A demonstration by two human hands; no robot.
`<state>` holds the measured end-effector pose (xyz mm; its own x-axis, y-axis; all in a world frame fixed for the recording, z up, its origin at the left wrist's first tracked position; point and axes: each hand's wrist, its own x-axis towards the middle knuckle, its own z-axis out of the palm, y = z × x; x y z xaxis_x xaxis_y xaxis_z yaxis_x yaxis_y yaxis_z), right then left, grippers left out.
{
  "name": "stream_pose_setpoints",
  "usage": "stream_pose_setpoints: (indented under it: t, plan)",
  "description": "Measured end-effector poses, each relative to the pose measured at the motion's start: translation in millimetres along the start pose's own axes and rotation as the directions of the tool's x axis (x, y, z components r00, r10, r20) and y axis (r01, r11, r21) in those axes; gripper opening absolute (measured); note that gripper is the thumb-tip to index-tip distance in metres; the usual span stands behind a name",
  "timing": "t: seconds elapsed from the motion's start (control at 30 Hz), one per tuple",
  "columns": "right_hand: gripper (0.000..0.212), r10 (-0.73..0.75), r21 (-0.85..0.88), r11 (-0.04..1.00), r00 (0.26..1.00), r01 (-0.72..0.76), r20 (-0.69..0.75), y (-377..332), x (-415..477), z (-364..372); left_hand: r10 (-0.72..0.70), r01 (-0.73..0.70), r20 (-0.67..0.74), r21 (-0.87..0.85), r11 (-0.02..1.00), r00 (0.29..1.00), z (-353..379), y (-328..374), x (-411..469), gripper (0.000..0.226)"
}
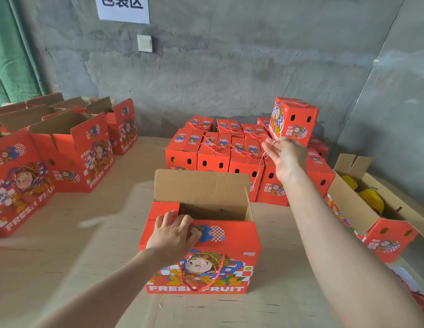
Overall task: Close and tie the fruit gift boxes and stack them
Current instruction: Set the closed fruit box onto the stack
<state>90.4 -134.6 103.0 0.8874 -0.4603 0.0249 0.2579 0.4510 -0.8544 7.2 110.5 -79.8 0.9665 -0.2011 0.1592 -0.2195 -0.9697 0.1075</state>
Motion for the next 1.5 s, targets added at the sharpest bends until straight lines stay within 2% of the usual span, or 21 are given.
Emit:
stream_pose_setpoints:
  t: [0.07, 0.13, 0.17, 0.23, 0.3, 0.33, 0.43, 0.47, 0.5, 0.6, 0.7, 0.77, 0.87, 0.93, 1.03, 1.13, 1.2, 1.27, 1.37, 1.43, 1.5]
  plan:
    - [0.020, -0.177, -0.230, 0.958, 0.984, 0.174, 0.009, 10, 1, -2, 0.001, -0.001, 0.001, 0.010, 1.000, 1.000, 0, 0, 0, 0.048]
    - [0.024, -0.401, -0.574, 0.715, 0.907, 0.399, 0.131, 26, -1, -13, 0.000, 0.000, 0.008, 0.008, 1.000, 1.000, 0, 0, 1, 0.048]
    - [0.029, -0.423, -0.685, 0.578, 0.880, 0.444, 0.213, 34, -2, -19, 0.000, 0.000, 0.011, 0.007, 1.000, 1.000, 0, 0, 0, 0.047]
    - [0.042, -0.256, -0.807, 0.452, 0.922, 0.381, 0.292, 51, -2, -33, 0.001, -0.001, 0.006, 0.002, 1.000, 1.000, 0, -1, 1, 0.046]
    - [0.054, -0.018, -0.902, 0.351, 0.965, 0.251, 0.261, 69, -1, -45, 0.010, -0.011, -0.024, -0.022, 1.000, 1.000, 1, -1, 1, 0.046]
    - [0.055, 0.039, -0.932, 0.292, 0.971, 0.214, 0.235, 78, -1, -52, 0.014, -0.015, -0.041, -0.037, 0.999, 0.999, 1, -1, 1, 0.047]
    - [0.027, 0.035, -0.972, 0.142, 0.980, 0.187, 0.194, 103, -4, -70, 0.010, -0.013, -0.039, -0.075, 0.997, 0.999, 0, -4, 4, 0.047]
    - [0.010, 0.028, -0.972, 0.151, 0.982, 0.178, 0.185, 111, -7, -75, 0.009, -0.011, -0.023, -0.087, 0.996, 1.000, -1, -6, 6, 0.046]
    - [0.010, 0.023, -0.965, 0.204, 0.984, 0.166, 0.174, 117, -10, -78, 0.015, -0.016, -0.012, -0.099, 0.995, 1.000, -3, -9, 8, 0.044]
    - [0.041, 0.118, -0.902, 0.419, 0.979, 0.103, 0.167, 136, -15, -82, 0.010, -0.020, -0.047, -0.228, 0.974, 0.999, -14, -22, 15, 0.035]
    - [0.060, 0.247, -0.911, 0.395, 0.941, 0.120, 0.231, 150, -19, -86, -0.136, 0.058, -0.149, -0.436, 0.898, 0.980, -19, -37, 21, 0.027]
    - [0.067, 0.290, -0.925, 0.352, 0.922, 0.146, 0.256, 151, -16, -85, -0.269, 0.146, -0.182, -0.504, 0.852, 0.946, -18, -40, 25, 0.022]
    - [0.073, 0.245, -0.919, 0.336, 0.923, 0.207, 0.298, 153, -12, -82, -0.417, 0.316, -0.104, -0.498, 0.808, 0.903, -15, -40, 32, 0.068]
    - [0.068, 0.166, -0.893, 0.381, 0.932, 0.241, 0.323, 155, -12, -83, -0.434, 0.330, -0.062, -0.556, 0.763, 0.899, -16, -42, 35, 0.092]
    - [0.046, 0.074, -0.843, 0.472, 0.941, 0.258, 0.330, 157, -12, -87, -0.369, 0.234, -0.077, -0.650, 0.723, 0.926, -15, -42, 35, 0.099]
    - [0.041, 0.030, -0.833, 0.486, 0.947, 0.266, 0.320, 156, -13, -90, -0.405, 0.231, -0.118, -0.664, 0.711, 0.906, -15, -41, 33, 0.103]
    - [0.041, -0.011, -0.836, 0.466, 0.946, 0.292, 0.324, 155, -15, -90, -0.437, 0.239, -0.150, -0.661, 0.711, 0.887, -14, -42, 33, 0.097]
    - [0.049, -0.016, -0.834, 0.462, 0.943, 0.301, 0.331, 155, -17, -90, -0.470, 0.235, -0.192, -0.670, 0.704, 0.861, -14, -44, 33, 0.073]
    - [0.056, 0.054, -0.783, 0.554, 0.926, 0.284, 0.375, 148, -25, -96, -0.521, 0.243, -0.208, -0.704, 0.668, 0.828, -14, -47, 30, 0.046]
    - [0.047, 0.125, -0.738, 0.587, 0.863, 0.333, 0.489, 141, -28, -106, -0.541, 0.237, -0.208, -0.732, 0.638, 0.815, -14, -50, 29, 0.035]
    - [0.057, 0.246, -0.737, 0.576, 0.785, 0.353, 0.568, 129, -30, -117, -0.548, 0.229, -0.213, -0.744, 0.627, 0.809, -14, -50, 28, 0.028]
